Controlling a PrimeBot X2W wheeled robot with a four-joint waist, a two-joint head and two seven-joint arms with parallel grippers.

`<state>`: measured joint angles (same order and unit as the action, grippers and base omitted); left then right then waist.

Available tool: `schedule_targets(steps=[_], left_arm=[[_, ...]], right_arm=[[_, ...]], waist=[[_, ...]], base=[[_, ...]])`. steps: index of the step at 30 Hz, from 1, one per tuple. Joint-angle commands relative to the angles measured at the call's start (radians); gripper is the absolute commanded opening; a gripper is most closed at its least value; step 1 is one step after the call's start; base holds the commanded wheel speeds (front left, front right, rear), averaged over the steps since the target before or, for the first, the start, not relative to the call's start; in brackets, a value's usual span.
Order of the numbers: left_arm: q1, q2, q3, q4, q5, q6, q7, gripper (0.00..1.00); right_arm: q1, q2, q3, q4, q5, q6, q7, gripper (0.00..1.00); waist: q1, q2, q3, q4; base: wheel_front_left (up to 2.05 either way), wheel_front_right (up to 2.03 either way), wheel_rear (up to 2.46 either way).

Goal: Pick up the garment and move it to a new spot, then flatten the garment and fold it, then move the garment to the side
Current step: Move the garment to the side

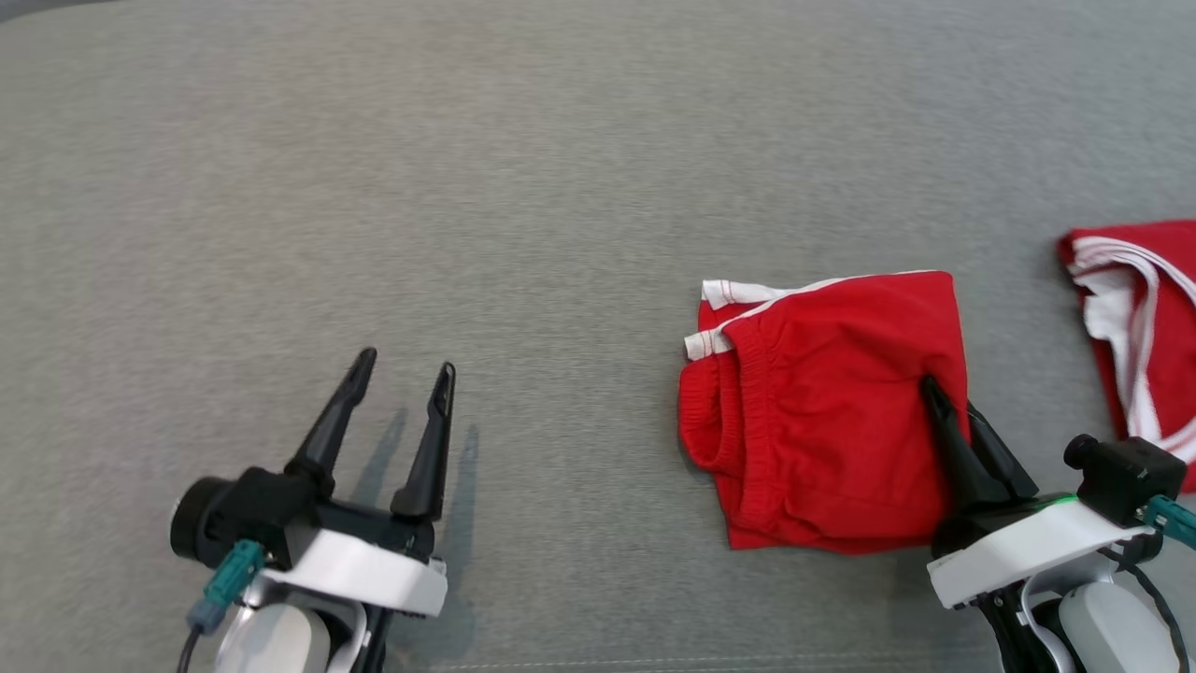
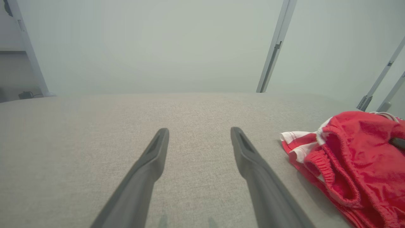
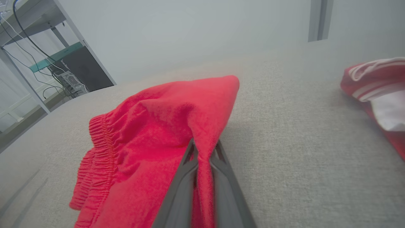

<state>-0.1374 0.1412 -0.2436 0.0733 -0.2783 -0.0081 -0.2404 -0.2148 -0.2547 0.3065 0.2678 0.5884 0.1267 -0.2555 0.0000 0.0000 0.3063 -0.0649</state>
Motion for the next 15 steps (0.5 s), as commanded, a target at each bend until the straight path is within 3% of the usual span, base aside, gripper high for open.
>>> schedule_targets(steps=[1,8,15], left_arm=[[-0.053,0.018,0.03,-0.034,0.015,-0.005,0.005,1.0],[-0.099,0.072,0.026,-0.081,0.043,-0.011,0.066,1.0],[-0.121,0.073,0.007,-0.104,0.047,-0.014,0.088,1.0]], right_arm=[[0.0,-0.012,0.014,-0.028,-0.008,0.004,-0.006,0.0],[-0.161,-0.059,0.087,-0.03,0.016,0.004,-0.006,0.0],[-0.298,-0.163,0.158,-0.04,0.108,0.004,0.005,0.0]], waist=[[0.0,0.0,0.031,-0.088],[0.0,0.0,0.082,-0.247],[0.0,0.0,0.11,-0.281]], base=[[0.0,0.0,0.0],[0.0,0.0,0.0],[0.0,0.0,0.0]])
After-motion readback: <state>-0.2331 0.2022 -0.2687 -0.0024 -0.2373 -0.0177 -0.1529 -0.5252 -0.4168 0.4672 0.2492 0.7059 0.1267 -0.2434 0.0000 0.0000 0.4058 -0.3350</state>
